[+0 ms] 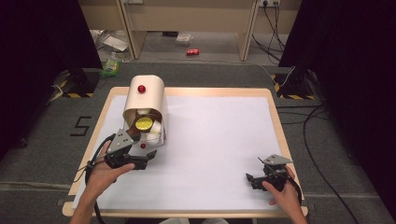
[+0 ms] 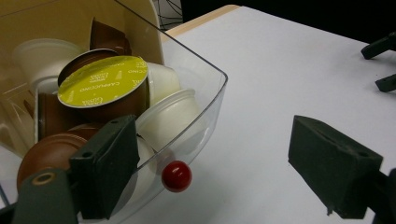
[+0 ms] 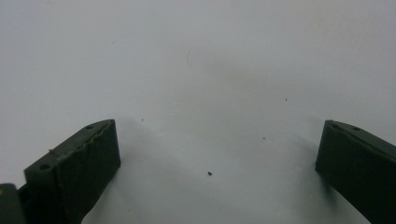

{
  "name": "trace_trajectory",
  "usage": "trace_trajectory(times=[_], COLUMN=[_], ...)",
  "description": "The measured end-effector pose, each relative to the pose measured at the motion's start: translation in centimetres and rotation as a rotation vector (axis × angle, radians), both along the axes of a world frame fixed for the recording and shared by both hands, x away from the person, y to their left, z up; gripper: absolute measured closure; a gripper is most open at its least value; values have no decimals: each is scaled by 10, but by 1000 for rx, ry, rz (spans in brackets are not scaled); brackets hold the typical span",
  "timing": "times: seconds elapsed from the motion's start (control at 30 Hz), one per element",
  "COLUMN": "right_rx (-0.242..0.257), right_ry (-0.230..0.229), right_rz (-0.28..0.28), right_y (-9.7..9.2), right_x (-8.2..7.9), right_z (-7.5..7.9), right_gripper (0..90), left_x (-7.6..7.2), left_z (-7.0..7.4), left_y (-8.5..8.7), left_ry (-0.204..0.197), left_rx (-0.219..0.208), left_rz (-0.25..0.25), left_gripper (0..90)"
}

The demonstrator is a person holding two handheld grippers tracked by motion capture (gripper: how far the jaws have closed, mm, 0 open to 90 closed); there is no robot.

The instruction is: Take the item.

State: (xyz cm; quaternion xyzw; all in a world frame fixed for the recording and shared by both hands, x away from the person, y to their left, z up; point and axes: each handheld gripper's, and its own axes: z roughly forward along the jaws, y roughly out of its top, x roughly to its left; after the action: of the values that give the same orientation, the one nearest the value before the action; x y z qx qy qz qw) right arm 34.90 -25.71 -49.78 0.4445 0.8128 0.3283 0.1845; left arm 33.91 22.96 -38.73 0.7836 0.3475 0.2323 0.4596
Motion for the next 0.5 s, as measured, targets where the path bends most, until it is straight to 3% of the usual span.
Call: trace_trajectory(times=[0.5], right_rx=[0], right_ry=[0], right_rz=[-1], right_y=[0], right_x=[0], right_z=[0], right_gripper=[3], left_x=[-4], left_z=[-1], left_y=[0], left_ry=[7], left_rx=[0], left_rz=[0], left_gripper=[159])
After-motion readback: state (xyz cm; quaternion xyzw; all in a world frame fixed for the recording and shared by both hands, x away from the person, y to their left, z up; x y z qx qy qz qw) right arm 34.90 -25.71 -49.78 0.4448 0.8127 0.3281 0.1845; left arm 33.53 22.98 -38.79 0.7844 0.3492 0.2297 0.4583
